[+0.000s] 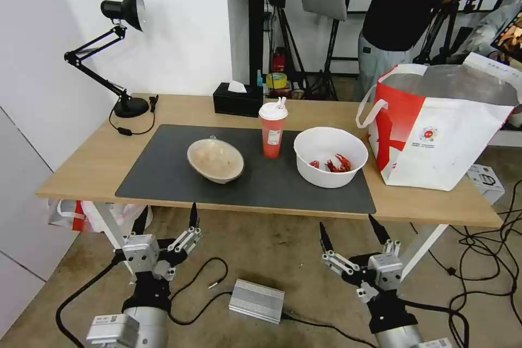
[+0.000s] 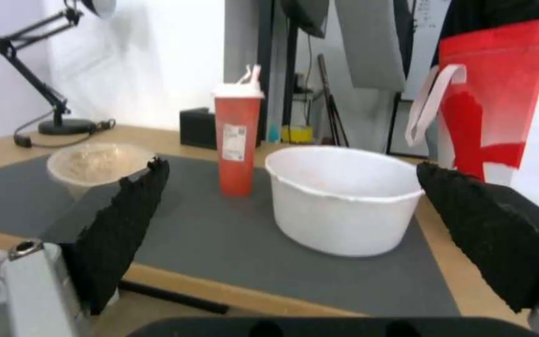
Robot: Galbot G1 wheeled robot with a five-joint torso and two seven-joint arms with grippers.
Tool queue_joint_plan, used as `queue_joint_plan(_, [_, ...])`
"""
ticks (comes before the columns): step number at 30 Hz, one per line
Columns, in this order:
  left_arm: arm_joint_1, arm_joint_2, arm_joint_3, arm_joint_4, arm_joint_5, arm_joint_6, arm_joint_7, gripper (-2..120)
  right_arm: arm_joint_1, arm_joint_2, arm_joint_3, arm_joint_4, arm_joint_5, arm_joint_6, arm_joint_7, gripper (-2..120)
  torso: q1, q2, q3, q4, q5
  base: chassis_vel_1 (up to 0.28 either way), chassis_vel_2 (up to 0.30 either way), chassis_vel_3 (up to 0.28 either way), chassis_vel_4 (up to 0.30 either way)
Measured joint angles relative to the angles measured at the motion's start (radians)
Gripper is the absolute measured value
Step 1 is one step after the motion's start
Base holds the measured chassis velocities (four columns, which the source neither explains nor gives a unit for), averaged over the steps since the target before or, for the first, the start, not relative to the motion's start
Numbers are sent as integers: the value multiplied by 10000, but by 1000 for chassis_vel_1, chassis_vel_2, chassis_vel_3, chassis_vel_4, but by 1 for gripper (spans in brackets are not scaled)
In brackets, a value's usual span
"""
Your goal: Pick up the trash from the table and place it into the takeout bag.
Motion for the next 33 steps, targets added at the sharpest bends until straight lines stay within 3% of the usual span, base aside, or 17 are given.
queue_joint_plan(14, [-17,97,-65,-60,-66,-38,136,100,844,-1045,1036,287,1502,-415,-303,100,0,0,0,-1,1,0,0,0,0])
queue_joint_plan(27, [-32,85,-81,-59,-163,-63,172,100,1580,-3151,1863,336,3402,-906,-94,100,-2,0,0,0,0,0,0,0,0])
queue_joint_plan(33, [-75,74,-99,-14,-248,-64,170,100,1929,-3762,1899,152,3976,-1079,60,100,-1,1,0,0,1,0,0,0,0])
